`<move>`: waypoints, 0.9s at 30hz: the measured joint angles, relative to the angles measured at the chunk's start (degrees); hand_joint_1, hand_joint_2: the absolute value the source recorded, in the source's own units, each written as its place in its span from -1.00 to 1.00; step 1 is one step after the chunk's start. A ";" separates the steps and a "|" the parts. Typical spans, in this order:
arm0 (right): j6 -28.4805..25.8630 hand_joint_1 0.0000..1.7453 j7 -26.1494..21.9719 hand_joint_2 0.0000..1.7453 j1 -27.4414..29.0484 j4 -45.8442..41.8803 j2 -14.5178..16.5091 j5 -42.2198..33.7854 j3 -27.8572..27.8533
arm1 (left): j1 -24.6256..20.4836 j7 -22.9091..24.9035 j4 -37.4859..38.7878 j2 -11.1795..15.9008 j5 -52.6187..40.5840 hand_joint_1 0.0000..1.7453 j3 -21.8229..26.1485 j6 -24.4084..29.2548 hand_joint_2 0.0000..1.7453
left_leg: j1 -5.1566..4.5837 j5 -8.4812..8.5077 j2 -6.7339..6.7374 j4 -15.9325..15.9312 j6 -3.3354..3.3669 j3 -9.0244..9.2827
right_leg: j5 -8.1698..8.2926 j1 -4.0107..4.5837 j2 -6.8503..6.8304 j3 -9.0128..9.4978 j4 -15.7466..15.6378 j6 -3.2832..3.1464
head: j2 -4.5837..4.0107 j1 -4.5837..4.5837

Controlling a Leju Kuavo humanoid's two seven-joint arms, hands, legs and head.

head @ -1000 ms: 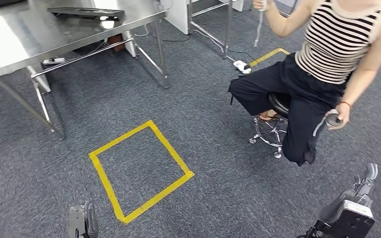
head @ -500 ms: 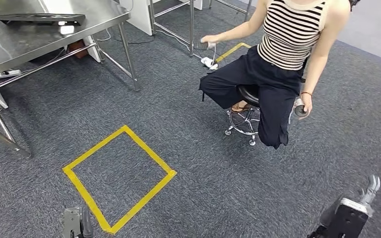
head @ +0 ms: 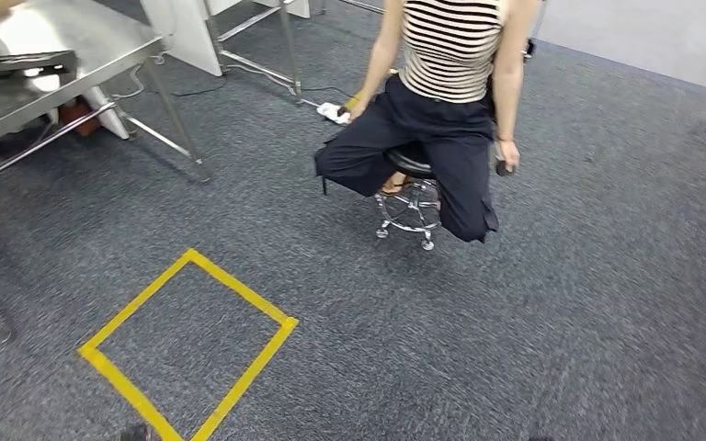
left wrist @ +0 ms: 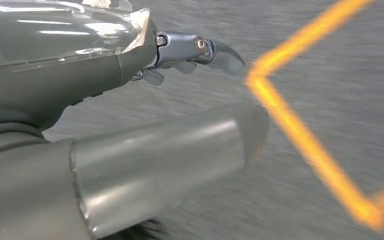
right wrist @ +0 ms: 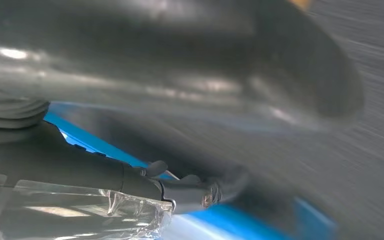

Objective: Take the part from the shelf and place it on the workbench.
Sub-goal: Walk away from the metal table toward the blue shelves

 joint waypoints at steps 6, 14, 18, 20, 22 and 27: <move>2.36 -1.00 14.72 -1.00 -0.08 8.58 2.03 -1.70 -4.85 | 3.07 17.03 2.81 0.31 -5.67 -1.00 -0.18 10.00 -1.00 | 0.05 2.36 -3.46 -0.86 0.71 0.52 | 0.30 0.40 4.25 -0.65 0.46 -0.27 | 0.00 -0.32; -5.46 -1.00 13.11 -1.00 -0.99 11.46 3.99 -3.99 -9.42 | 3.49 29.36 3.72 -1.53 -8.92 -1.00 -2.28 16.84 -1.00 | -0.29 5.91 -2.60 -8.83 3.27 4.11 | -1.61 0.44 3.43 -3.66 4.64 0.93 | 0.00 0.09; -5.72 -1.00 9.74 -1.00 -1.25 11.68 3.99 -2.99 -10.89 | 3.99 25.39 3.77 -1.69 -8.53 -1.00 -2.60 16.84 -1.00 | -0.57 6.15 0.82 -8.80 3.53 3.38 | -7.67 0.32 0.80 -9.04 17.46 0.95 | 0.00 0.67; -5.75 -1.00 8.73 -1.00 -1.12 11.68 3.94 -2.07 -11.31 | 4.00 23.24 3.78 -1.70 -8.33 -1.00 -2.63 16.57 -1.00 | -0.57 6.17 2.29 -8.72 3.40 3.24 | -6.44 0.16 0.10 -6.16 13.77 1.95 | 0.00 0.74; -5.75 -1.00 8.49 -1.00 -1.23 11.68 3.86 -1.76 -11.57 | 3.93 22.62 3.78 -1.71 -8.27 -1.00 -2.65 16.46 -1.00 | -0.71 5.97 3.54 -8.34 2.96 3.27 | -4.07 0.14 -2.18 -0.78 5.14 2.52 | 0.00 0.82; -5.79 -1.00 8.63 -1.00 -0.85 11.46 3.66 4.29 -11.88 | 3.69 20.28 3.76 -1.51 -10.65 -1.00 -2.83 17.54 -1.00 | -0.50 5.35 5.10 -7.71 1.04 3.75 | -2.37 0.64 -2.22 1.67 0.28 0.61 | 0.00 0.53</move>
